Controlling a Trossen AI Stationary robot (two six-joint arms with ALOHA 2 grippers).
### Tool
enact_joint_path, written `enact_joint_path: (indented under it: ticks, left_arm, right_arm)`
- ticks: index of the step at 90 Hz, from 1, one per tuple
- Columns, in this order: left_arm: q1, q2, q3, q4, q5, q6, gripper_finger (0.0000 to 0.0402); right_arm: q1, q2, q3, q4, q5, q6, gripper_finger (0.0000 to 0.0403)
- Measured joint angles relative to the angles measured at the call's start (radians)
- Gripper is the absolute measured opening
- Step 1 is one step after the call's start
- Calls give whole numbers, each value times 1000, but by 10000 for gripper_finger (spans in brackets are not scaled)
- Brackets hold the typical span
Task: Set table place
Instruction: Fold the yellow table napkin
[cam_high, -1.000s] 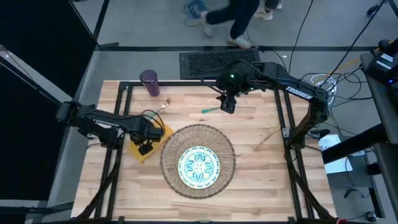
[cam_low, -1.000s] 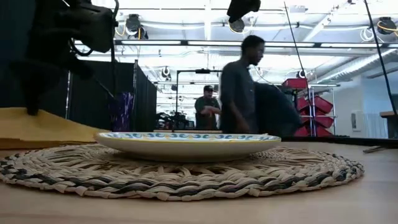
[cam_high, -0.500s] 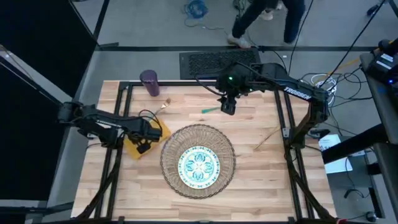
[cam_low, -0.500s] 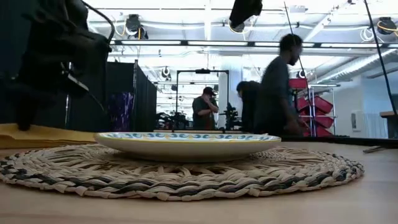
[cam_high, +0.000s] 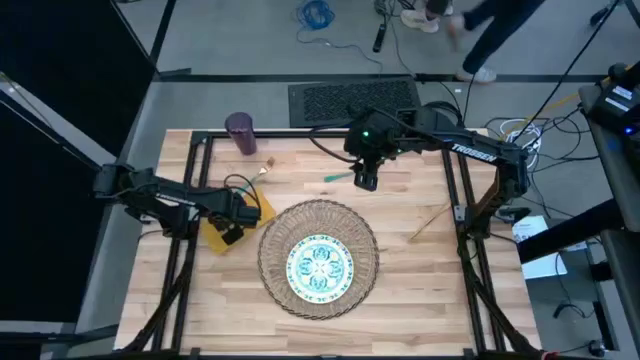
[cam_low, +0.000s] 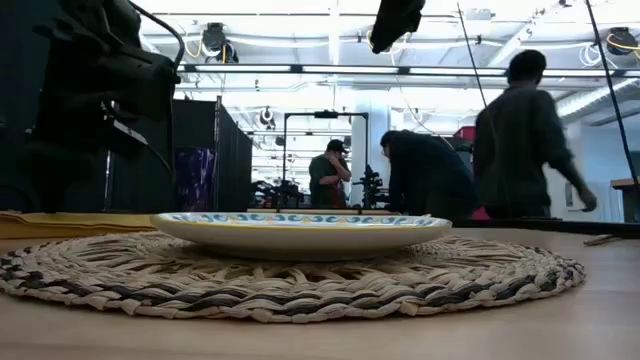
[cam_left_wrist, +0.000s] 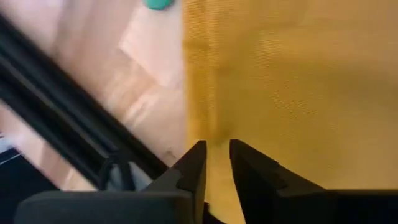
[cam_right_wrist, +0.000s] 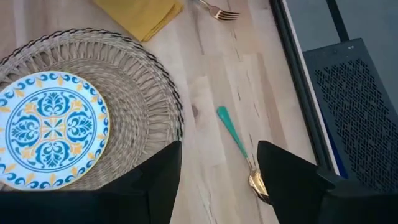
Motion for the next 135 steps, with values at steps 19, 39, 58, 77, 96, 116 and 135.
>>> enact_joint_path:
  ticks: [19,39,58,77,96,116,135]
  left_arm:
    - [-4,0,71,-43,-76,6,82]
    - [-86,0,96,13,237,11,82]
    - [-195,0,96,11,344,-54,82]
    - [-255,0,96,16,363,-103,82]
    - [-261,0,73,60,338,-103,82]
    - [-245,0,-6,81,339,-154,82]
    - [-244,9,-54,232,324,-155,82]
  right_arm:
    - [5,0,0,0,0,-8,196]
    - [5,0,0,-4,0,-13,196]
    - [2,0,0,-2,1,-24,196]
    - [2,0,0,-2,1,-26,196]
    - [3,0,0,-4,1,-16,196]
    - [5,0,0,-9,1,-16,196]
    - [4,0,0,-9,5,-16,196]
